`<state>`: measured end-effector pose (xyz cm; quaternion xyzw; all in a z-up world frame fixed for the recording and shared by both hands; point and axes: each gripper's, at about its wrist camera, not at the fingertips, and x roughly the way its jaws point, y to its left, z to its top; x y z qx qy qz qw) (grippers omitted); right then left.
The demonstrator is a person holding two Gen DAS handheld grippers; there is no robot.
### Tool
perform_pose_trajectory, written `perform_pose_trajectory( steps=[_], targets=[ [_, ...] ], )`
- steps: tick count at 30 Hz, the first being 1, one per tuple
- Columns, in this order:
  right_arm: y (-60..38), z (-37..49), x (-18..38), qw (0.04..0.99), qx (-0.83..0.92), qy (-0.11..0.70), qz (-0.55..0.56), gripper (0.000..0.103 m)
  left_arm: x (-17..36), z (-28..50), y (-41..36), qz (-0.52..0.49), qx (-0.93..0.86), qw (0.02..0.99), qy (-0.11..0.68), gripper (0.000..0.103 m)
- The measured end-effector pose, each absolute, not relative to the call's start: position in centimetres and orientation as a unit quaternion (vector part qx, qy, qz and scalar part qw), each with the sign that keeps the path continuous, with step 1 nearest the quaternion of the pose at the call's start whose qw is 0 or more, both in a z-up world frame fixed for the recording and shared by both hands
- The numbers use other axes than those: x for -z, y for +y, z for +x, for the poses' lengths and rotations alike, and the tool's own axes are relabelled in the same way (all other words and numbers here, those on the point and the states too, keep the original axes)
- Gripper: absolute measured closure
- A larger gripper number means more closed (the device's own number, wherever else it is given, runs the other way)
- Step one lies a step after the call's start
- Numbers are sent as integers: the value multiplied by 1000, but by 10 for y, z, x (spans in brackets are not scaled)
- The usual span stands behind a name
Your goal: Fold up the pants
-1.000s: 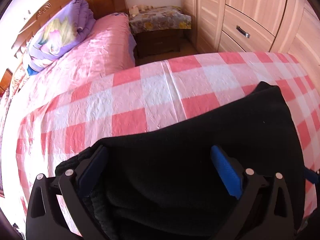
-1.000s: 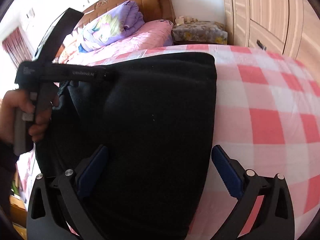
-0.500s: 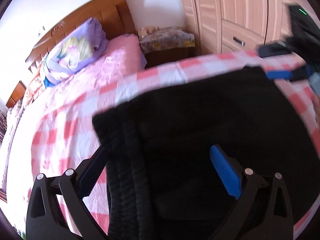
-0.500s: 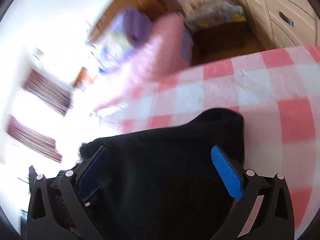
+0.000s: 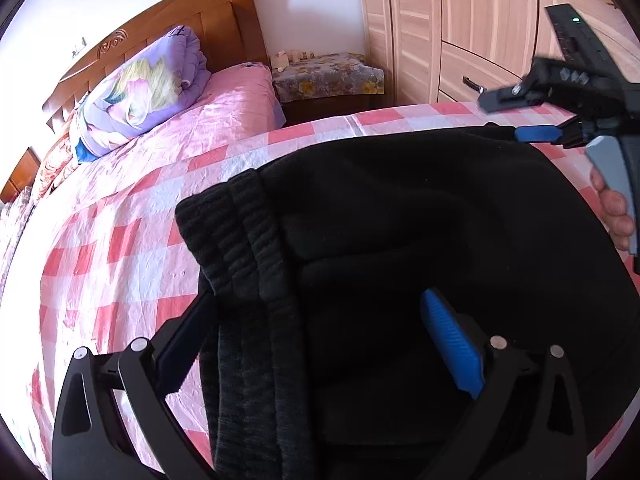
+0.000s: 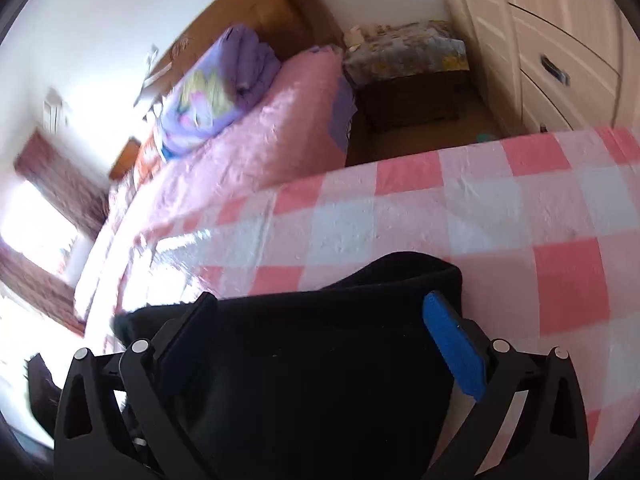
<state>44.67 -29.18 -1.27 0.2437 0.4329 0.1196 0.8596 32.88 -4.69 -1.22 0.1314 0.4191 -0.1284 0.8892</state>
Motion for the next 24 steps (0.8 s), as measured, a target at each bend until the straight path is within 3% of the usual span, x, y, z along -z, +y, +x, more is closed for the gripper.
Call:
perform_pose_trajectory(
  steps=[5,12,20,24],
  targets=[
    [-295,367,-32,896,-67,365,244,4,-4,291,-25,98,106,918,369,2],
    [-238,200,-37,943,-13,320,92,4,-59,170,-2,47,41,967,249,1],
    [-210,114,-7,948,32,309,71,4,-61,104,-21,86,-33,967,236,1],
    [-201,91,4,953,57,290,67,4,-41,91,-27,67,2,959,276,1]
  ],
)
